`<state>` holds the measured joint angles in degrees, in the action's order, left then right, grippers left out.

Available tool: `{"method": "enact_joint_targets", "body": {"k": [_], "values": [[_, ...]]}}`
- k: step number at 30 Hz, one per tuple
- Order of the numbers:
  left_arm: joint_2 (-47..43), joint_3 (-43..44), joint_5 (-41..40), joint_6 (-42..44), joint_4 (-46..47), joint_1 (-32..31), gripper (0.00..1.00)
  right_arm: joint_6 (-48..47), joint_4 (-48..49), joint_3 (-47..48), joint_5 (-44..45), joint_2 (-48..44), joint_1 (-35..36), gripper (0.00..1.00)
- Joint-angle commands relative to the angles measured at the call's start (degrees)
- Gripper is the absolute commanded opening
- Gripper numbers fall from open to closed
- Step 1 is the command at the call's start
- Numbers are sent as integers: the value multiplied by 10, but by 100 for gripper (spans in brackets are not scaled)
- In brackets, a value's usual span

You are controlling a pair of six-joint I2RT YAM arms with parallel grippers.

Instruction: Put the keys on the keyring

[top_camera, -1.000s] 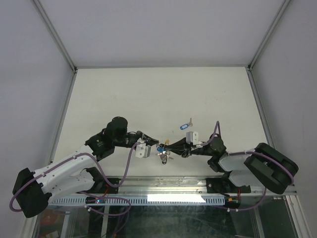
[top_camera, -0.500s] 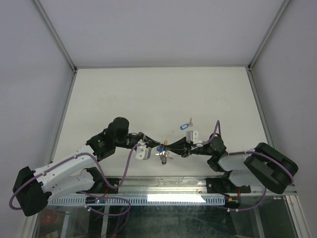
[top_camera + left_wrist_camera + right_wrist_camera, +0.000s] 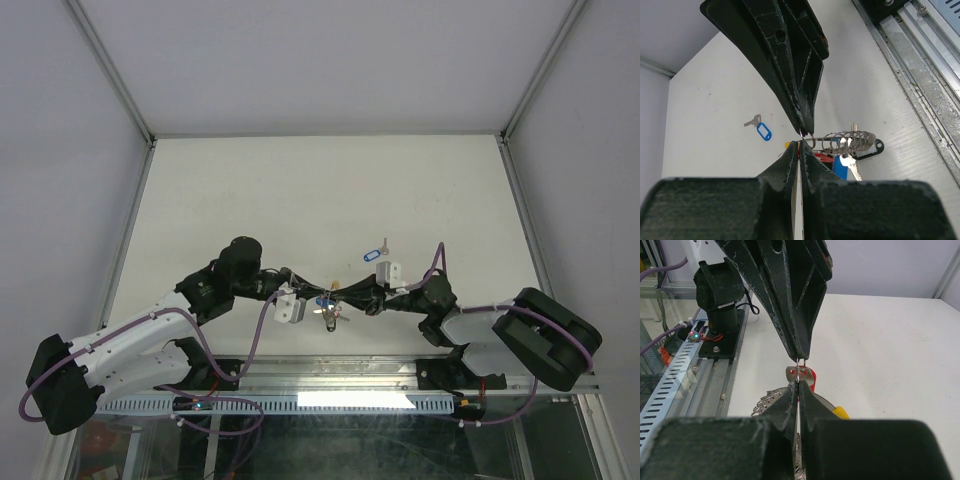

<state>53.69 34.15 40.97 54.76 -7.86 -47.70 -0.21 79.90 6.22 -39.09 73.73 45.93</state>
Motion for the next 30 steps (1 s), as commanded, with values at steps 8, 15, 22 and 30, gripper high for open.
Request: {"method": "enact_joint_targets", "body": {"k": [8,15,22,30], "values": [[-3,21,29,18,8,-9,0,-1,39,13,38,-16,-3,0],[-1,22,17,25,-11,-9,0,-3,41,8,44,-20,-4,0],[-2,20,3,25,-23,-9,0,-4,44,6,43,-22,-3,0],[0,19,4,20,-28,-9,0,-3,45,3,52,-26,-4,0]]}}
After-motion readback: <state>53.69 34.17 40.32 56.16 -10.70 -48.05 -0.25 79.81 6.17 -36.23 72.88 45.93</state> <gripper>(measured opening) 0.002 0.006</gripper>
